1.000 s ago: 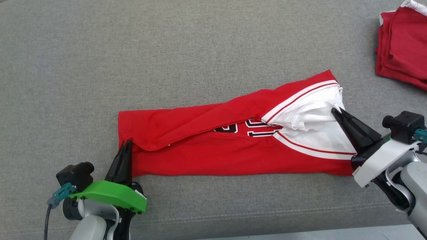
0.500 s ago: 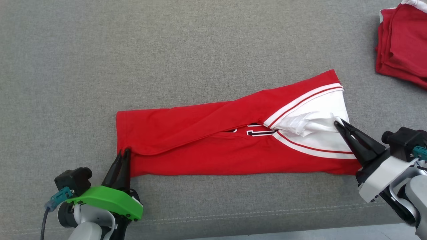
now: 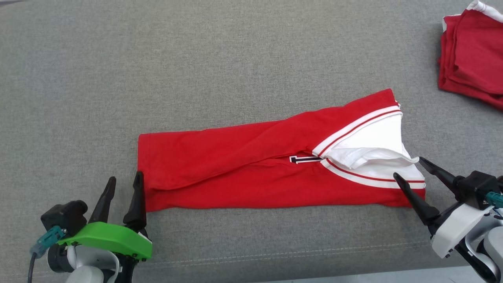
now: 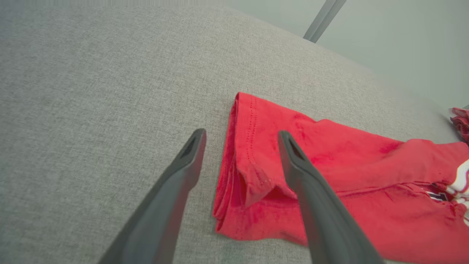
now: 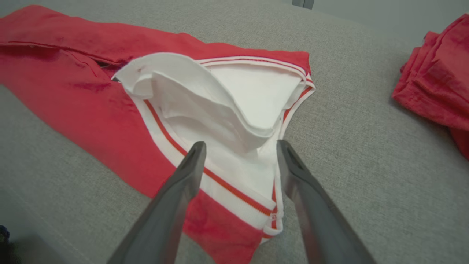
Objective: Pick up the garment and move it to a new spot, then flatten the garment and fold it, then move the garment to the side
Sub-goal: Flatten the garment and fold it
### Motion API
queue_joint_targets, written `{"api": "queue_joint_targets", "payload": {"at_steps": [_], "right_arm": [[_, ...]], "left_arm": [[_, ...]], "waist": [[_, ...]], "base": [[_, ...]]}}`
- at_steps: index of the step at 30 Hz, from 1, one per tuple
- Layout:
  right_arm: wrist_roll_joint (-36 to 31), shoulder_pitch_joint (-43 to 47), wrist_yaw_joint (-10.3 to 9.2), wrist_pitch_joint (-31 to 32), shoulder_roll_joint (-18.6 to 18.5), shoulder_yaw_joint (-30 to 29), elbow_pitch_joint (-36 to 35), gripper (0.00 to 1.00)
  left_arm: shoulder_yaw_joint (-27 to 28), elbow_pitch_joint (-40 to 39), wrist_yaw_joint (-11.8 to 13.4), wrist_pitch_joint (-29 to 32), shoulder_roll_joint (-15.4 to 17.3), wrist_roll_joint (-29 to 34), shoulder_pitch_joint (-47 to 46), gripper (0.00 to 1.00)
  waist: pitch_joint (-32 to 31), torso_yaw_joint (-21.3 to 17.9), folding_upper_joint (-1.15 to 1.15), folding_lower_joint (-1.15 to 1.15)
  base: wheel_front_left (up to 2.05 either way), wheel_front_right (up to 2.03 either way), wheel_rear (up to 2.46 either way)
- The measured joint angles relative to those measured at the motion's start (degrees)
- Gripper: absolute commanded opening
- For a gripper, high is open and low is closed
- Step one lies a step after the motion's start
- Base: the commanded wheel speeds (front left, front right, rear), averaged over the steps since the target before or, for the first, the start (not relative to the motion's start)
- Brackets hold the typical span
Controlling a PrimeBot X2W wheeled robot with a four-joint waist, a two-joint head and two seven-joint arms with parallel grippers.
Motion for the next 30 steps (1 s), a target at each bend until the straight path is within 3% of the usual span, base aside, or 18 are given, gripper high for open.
{"api": "queue_joint_targets", "payload": {"at_steps": [5,15,21,30], "right_arm": [[-0.12,1.21,0.00,0.01,0.20,-0.80,0.64,1.00],[7.89,1.91,-0.01,0.00,3.05,-11.04,1.45,1.00],[14.32,1.66,-0.01,0.65,3.76,-9.37,5.20,1.00],[21.02,-5.81,-0.01,10.38,4.83,-6.80,7.62,1.00]], "left_arm": [[0.40,-1.74,0.20,-1.20,-0.09,0.47,0.00,1.00],[0.71,-3.43,0.30,-2.54,-0.91,2.01,0.00,1.00],[-1.10,-4.17,0.31,-2.52,-2.01,2.83,0.00,1.00],[-2.56,-4.47,0.73,-2.49,-3.11,3.34,-0.01,1.00]], "waist": [[-0.93,-0.31,0.00,0.00],[-3.55,-1.23,0.00,0.00],[-5.22,-1.29,0.00,0.00],[-5.96,1.18,0.00,0.00]], "base": [[0.00,0.00,0.00],[0.00,0.00,0.00],[0.00,0.00,0.00],[0.00,0.00,0.00]]}}
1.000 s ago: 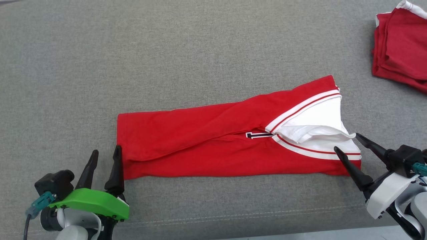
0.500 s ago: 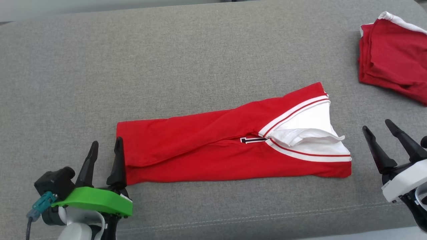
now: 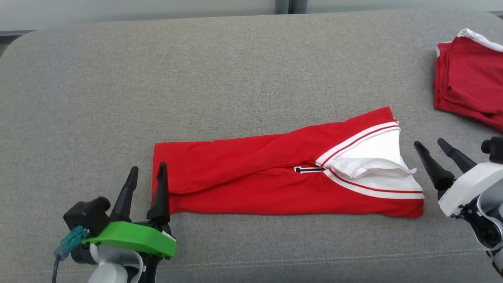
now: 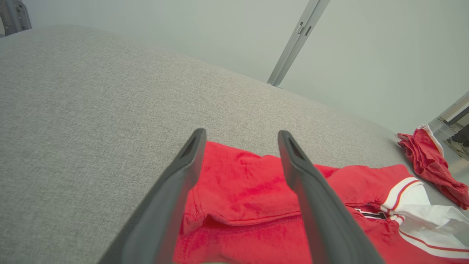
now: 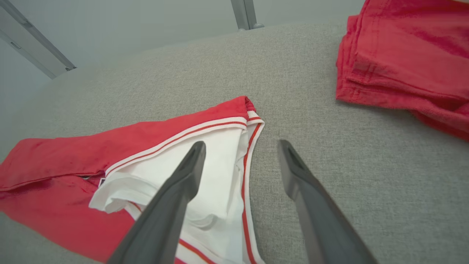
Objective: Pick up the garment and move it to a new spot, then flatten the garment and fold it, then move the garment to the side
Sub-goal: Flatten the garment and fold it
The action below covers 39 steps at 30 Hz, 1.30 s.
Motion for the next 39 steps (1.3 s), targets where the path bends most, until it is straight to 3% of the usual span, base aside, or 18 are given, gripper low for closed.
{"api": "queue_joint_targets", "payload": {"at_steps": [17,39], "right_arm": [[6.59,-6.11,-0.02,19.51,-1.52,1.18,9.81,1.00],[7.88,-10.77,-0.11,28.80,0.38,3.67,14.74,1.00]], "left_arm": [[-0.40,-0.22,0.01,-0.02,-1.13,0.00,0.07,1.00],[-0.23,-0.78,0.09,-0.32,-1.18,0.01,1.30,1.00]], "waist": [[-0.35,5.53,0.00,0.00],[0.32,6.53,0.00,0.00]], "base": [[0.00,0.00,0.00],[0.00,0.00,0.00]]}}
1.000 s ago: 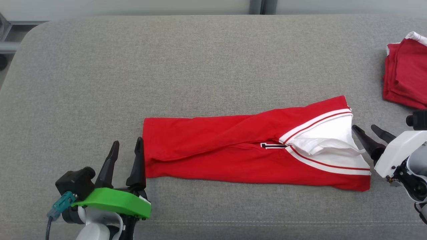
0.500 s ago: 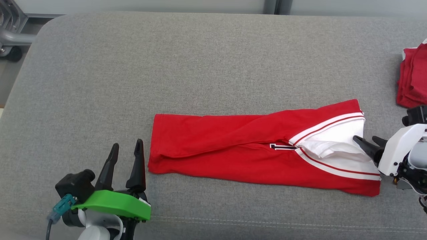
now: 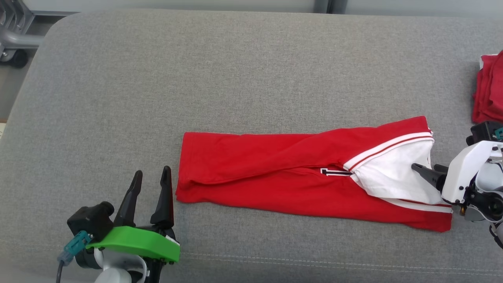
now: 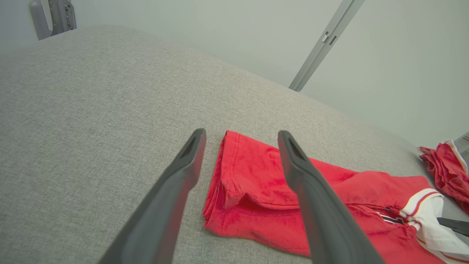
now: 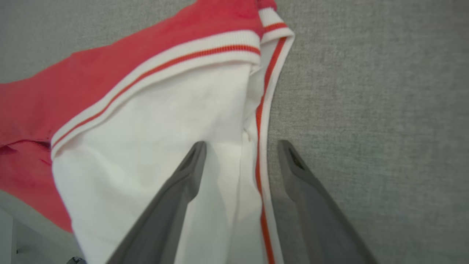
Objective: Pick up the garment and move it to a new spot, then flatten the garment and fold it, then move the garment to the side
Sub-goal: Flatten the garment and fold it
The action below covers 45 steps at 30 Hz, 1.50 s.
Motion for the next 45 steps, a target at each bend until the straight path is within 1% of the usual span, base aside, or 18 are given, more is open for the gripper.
{"api": "queue_joint_targets", "payload": {"at_steps": [1,2,3,5,6,7,9,10,16,23,39,45], "right_arm": [[0.00,-0.37,0.00,0.29,0.03,0.15,0.21,0.95],[0.00,-0.66,0.00,0.49,0.09,0.29,0.35,0.78],[-0.01,-0.92,0.00,0.77,0.15,0.45,0.49,0.50],[-0.04,-1.51,0.00,1.26,0.30,0.85,0.80,0.39],[-0.20,-1.80,0.00,1.29,0.41,1.12,0.92,0.31],[-0.30,-2.08,0.00,1.65,0.65,1.31,1.13,0.27],[-0.30,-2.58,0.00,2.22,1.16,1.68,1.46,0.13],[-0.30,-2.66,0.01,2.23,1.27,1.78,1.53,0.00],[-0.36,-3.08,0.02,2.19,1.33,2.13,1.79,0.00],[-0.38,-4.89,0.02,1.58,1.15,2.19,1.64,0.00],[-0.02,-6.57,0.11,1.15,-3.27,1.31,0.79,0.00],[-0.02,-7.75,0.11,1.10,-5.49,0.88,0.18,0.00]], "left_arm": [[-0.08,-0.02,0.00,0.07,-0.01,0.00,0.00,1.00],[-0.20,-0.03,0.00,0.08,-0.02,0.03,0.00,1.00],[-0.30,-0.03,0.00,0.12,-0.03,0.08,0.00,1.00],[-0.34,-0.03,0.00,0.15,-0.08,0.08,-0.01,1.00],[-0.23,-0.02,0.00,0.14,-0.12,0.08,-0.01,1.00],[-0.13,-0.02,0.00,0.14,-0.12,0.08,-0.01,1.00],[0.02,-0.01,0.00,0.14,-0.12,0.08,-0.01,1.00],[0.09,0.00,0.00,0.14,-0.13,0.08,-0.01,1.00],[0.87,0.09,0.45,0.04,-0.19,0.07,0.00,1.00],[1.67,0.07,0.48,-0.11,-0.15,0.07,0.01,1.00],[2.13,-0.09,0.49,-0.21,-0.13,0.08,0.36,1.00],[2.09,-0.40,0.51,-0.20,-0.10,0.20,0.63,1.00]], "waist": [[0.13,0.12,0.00,0.00],[0.25,0.25,0.00,0.00],[0.36,0.40,0.00,0.00],[0.58,0.71,0.00,0.00],[0.68,0.86,0.00,0.00],[0.75,0.98,0.00,0.00],[0.82,1.15,0.00,0.00],[0.85,1.22,0.00,0.00],[0.79,1.23,0.00,0.00],[0.31,-0.18,0.00,0.00],[-0.93,-3.76,0.00,0.00],[-1.20,-4.92,0.00,0.00]], "base": [[0.00,0.00,0.00],[0.00,0.00,0.00],[0.00,0.00,0.00],[0.00,0.00,0.00],[0.00,0.00,0.00],[0.00,0.00,0.00],[0.00,0.00,0.00],[0.00,0.00,0.00],[0.00,0.00,0.00],[0.00,0.00,0.00],[0.00,0.00,0.00],[0.00,0.00,0.00]]}}
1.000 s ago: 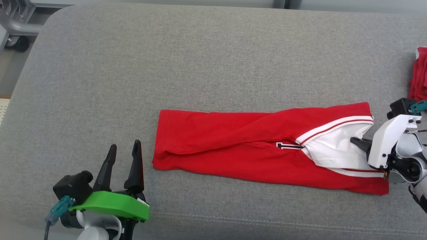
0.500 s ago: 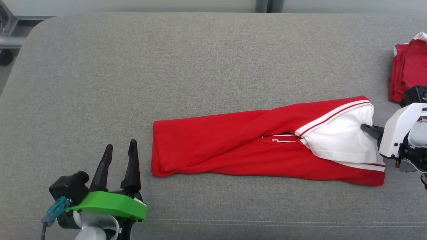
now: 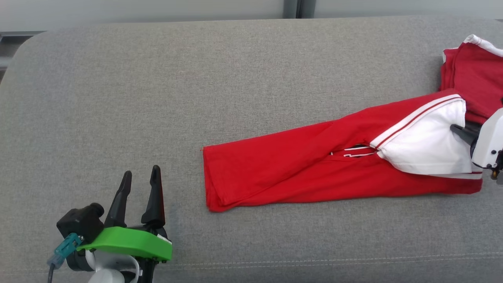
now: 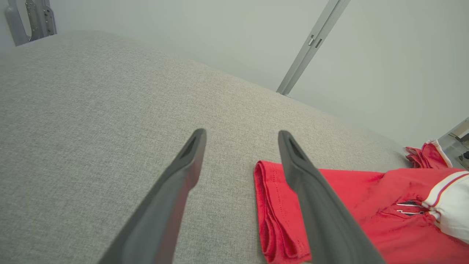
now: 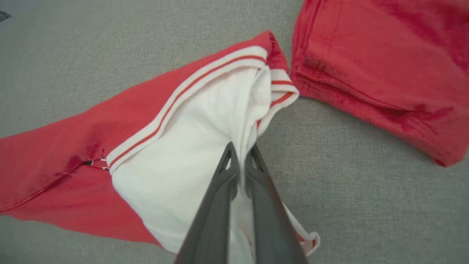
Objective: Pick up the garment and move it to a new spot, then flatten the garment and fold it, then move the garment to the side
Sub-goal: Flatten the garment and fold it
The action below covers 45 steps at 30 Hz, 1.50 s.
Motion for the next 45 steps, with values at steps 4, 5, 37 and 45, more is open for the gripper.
{"api": "queue_joint_targets", "payload": {"at_steps": [4,5,37,45], "right_arm": [[-0.31,-0.76,0.00,0.00,-2.30,-0.37,-0.37,0.00],[-0.36,-0.87,0.00,0.01,-2.98,-0.57,-0.42,0.00],[6.32,-0.08,-0.01,4.04,7.89,10.12,-18.06,0.00],[6.53,0.47,-0.04,5.91,13.07,13.52,-17.13,0.00]], "left_arm": [[-0.29,-0.13,0.00,0.18,0.00,0.24,0.01,1.00],[-0.30,-0.14,0.00,0.27,0.00,0.24,0.01,1.00],[-2.89,1.11,-0.03,0.86,-0.87,0.29,0.13,1.00],[-3.83,2.13,-0.10,0.83,-1.24,0.20,0.14,1.00]], "waist": [[-0.09,-0.49,0.00,0.00],[-0.10,-0.55,0.00,0.00],[-3.81,0.65,0.00,0.00],[-4.59,4.19,0.00,0.00]], "base": [[0.00,0.00,0.00],[0.00,0.00,0.00],[0.00,0.00,0.00],[0.00,0.00,0.00]]}}
